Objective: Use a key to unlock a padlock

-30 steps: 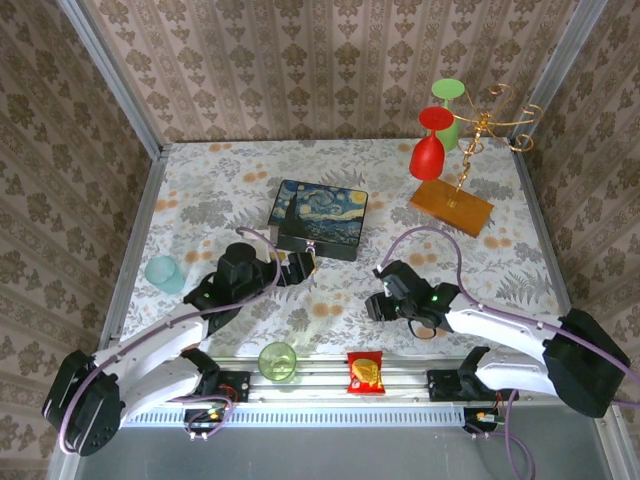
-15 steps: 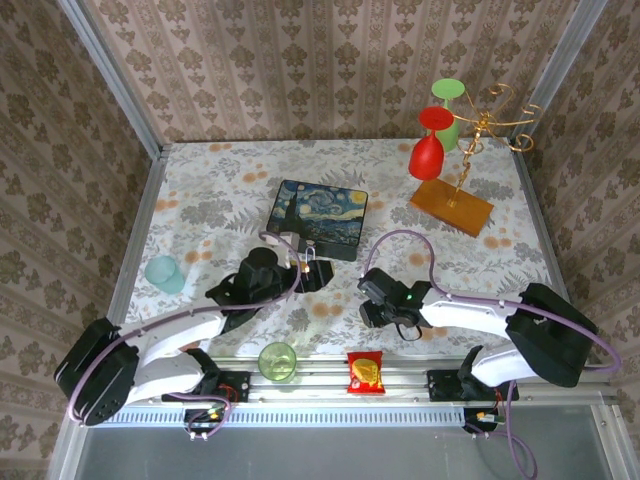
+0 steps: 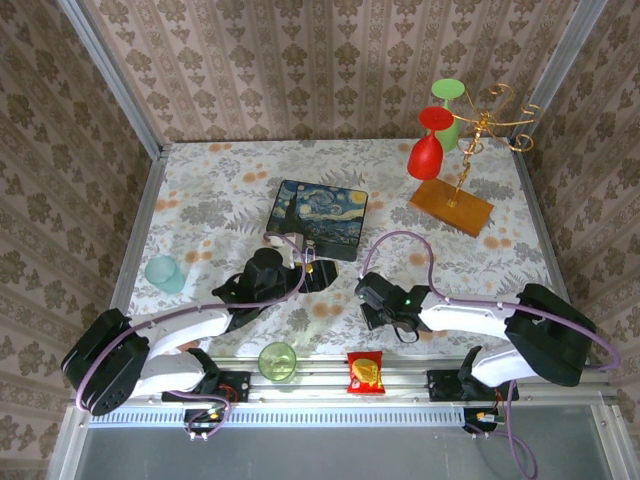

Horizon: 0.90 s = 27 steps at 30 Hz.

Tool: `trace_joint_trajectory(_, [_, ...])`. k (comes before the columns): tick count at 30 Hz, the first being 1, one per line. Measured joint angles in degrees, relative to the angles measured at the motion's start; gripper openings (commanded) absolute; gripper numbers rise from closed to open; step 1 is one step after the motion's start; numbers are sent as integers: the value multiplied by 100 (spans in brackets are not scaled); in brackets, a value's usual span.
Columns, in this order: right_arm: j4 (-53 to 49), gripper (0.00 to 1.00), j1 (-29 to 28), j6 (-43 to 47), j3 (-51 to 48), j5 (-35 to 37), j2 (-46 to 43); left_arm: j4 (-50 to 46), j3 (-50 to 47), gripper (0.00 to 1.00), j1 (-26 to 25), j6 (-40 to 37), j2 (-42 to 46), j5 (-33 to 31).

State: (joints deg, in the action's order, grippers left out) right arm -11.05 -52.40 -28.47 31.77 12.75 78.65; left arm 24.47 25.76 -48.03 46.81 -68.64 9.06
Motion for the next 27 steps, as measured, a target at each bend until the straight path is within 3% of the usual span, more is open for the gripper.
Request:
trace_joint_trajectory(8, [210, 0, 138, 13, -236, -315, -413, 227, -63, 100, -83, 146, -205, -4])
trace_joint_trajectory(18, [192, 0, 632, -479, -168, -835, -1526, 1451, -289, 92, -1246, 1069, -719, -1010])
trace_joint_trajectory(24, [256, 0, 673, -968, 61, -1054, -1808, 2332, -295, 79, -1733, 1600, -1167, -1882])
trace_joint_trajectory(27, [365, 0, 673, -1187, 61, -1139, -1891, 2551, -297, 68, -1790, 1742, -1318, -2114])
